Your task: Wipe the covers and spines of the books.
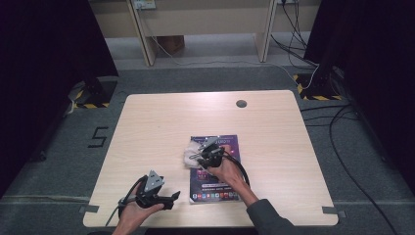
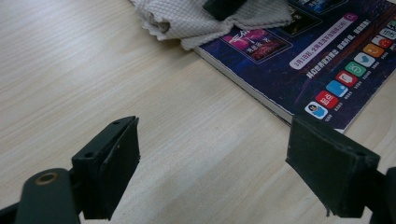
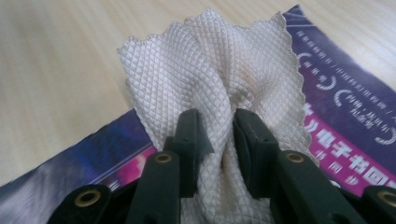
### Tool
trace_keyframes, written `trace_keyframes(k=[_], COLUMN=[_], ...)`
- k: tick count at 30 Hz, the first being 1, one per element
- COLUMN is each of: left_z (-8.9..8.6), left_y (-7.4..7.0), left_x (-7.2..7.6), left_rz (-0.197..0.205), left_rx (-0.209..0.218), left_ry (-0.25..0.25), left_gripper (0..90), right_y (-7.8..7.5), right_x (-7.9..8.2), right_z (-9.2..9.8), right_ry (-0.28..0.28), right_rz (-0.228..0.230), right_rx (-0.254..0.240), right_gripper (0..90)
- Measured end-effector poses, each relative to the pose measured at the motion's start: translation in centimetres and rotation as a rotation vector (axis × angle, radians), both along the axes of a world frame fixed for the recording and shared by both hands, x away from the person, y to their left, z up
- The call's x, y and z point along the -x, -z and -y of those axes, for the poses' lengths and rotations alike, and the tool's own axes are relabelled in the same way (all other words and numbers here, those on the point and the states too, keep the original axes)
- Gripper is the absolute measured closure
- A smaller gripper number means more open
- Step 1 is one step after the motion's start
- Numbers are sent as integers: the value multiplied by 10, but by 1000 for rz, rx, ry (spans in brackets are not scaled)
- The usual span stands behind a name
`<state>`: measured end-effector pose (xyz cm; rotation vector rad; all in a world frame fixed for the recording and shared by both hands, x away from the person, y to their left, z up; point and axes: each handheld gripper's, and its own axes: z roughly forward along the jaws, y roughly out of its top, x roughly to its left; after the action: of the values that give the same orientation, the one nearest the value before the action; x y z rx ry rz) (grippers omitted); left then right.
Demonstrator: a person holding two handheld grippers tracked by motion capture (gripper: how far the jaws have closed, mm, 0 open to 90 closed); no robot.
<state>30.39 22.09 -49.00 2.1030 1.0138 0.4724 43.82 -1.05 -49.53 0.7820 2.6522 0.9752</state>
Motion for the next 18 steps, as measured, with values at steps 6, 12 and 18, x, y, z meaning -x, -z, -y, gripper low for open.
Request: trace_keyframes(k=[6,12,18], left_z=[0,-1,-5], left_y=[0,0,-2], left_x=[0,0,-1], left_rz=[2,5,20], left_rx=[5,7,14], left_ry=[-3,-9,-35], left_gripper=[164,164,164], right_y=[0,0,1], right_x=[19,44,66], right_z=[3,5,15], right_ry=[-43,-108,-147], right_rz=[4,0,-12], right_rx=[-2,2,-9], right_gripper=[713,713,713])
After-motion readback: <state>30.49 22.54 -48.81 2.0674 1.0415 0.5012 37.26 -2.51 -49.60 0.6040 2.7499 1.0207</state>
